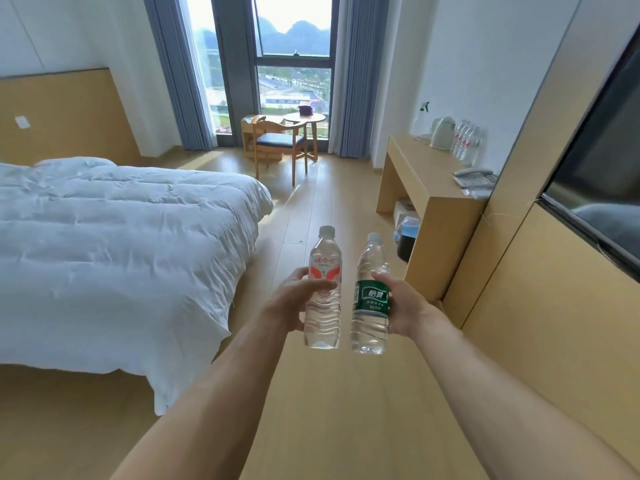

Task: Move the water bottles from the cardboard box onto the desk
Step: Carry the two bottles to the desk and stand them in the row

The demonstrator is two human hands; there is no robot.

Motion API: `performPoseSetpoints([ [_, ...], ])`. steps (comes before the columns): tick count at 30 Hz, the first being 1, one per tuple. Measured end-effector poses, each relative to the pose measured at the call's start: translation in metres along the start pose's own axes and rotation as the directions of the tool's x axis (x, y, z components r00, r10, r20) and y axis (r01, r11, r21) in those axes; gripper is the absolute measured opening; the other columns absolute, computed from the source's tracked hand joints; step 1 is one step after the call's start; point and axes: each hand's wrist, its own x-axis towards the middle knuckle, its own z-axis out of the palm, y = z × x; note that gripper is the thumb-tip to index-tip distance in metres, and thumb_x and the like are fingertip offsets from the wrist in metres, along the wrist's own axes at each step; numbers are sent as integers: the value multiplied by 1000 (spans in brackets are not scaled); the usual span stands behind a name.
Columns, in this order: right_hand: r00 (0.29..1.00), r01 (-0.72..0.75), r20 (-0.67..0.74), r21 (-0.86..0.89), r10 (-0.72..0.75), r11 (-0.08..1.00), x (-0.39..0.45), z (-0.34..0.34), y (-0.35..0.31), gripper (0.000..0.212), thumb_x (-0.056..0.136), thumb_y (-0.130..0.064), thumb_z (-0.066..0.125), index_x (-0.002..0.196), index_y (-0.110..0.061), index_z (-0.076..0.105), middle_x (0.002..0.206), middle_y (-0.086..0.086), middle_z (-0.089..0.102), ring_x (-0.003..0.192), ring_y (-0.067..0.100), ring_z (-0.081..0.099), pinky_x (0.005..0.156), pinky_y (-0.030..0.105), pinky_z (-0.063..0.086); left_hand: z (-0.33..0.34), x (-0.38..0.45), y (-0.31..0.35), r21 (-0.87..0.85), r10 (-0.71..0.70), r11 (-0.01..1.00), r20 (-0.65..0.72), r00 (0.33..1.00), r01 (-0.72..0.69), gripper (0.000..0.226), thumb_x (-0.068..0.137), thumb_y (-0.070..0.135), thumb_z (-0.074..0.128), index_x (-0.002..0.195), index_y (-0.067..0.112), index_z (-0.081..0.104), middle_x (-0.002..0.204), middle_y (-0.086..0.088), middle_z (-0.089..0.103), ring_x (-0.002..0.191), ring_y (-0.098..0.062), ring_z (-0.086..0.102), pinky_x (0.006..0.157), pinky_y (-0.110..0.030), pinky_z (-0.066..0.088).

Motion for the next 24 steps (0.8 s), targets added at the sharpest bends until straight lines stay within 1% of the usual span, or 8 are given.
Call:
performPoseSetpoints([
  [5,1000,-3,6,17,3,1000,58,-5,-40,58,93,-39,61,140,-9,49,93,14,66,79,28,68,73,43,60,-1,68,28,-10,9,1000,52,999,-8,60,72,17,84,123,30,57,111,-10,72,98,-31,71,69,-50,60],
  [6,1000,-1,9,28,1,1000,72,-5,-48,58,93,-39,61,141,-9,48,97,15,66,83,28,68,79,44,59,-2,85,34,-18,16,1000,68,998,-15,62,71,17,85,125,29,57,113,-11,71,100,-32,71,74,-54,60],
  [8,1000,6,11,40,-7,999,101,-5,-66,60,93,-38,60,143,-8,47,109,16,61,98,30,62,96,47,51,-3,121,46,-29,27,999,97,995,-25,64,71,16,84,128,25,56,116,-15,70,105,-36,69,87,-60,56],
  [10,1000,19,2,33,-19,999,134,-5,-86,59,93,-38,59,143,-7,47,114,16,59,104,31,58,104,48,45,-6,161,62,-31,34,999,126,991,-31,63,74,14,83,131,21,55,120,-18,67,110,-39,67,94,-64,51],
  [14,999,50,-11,53,-49,997,204,-4,-138,45,95,-35,56,129,-6,56,98,17,68,88,30,67,89,45,54,-15,250,103,-42,37,999,193,980,-29,62,80,7,79,135,14,51,127,-24,63,116,-44,64,99,-65,49],
  [17,999,46,-32,56,-44,997,253,-2,-177,45,96,-35,54,130,-6,57,101,18,67,90,30,65,96,47,50,-23,309,138,-39,23,999,253,967,-13,59,82,3,76,135,10,50,129,-26,62,108,-41,67,97,-60,52],
  [20,996,69,-66,69,-65,995,295,-1,-215,46,96,-34,56,132,-5,56,100,17,65,86,30,64,87,44,52,-30,365,172,-40,25,999,281,959,-14,56,82,3,76,133,9,52,128,-27,62,102,-39,68,93,-56,55],
  [24,990,75,-126,80,-64,994,342,-6,-252,47,94,-35,61,130,-6,56,96,16,68,81,29,67,78,42,55,-33,429,204,-12,-10,1000,293,956,14,54,83,4,75,132,11,54,128,-26,63,116,-44,63,98,-63,50],
])
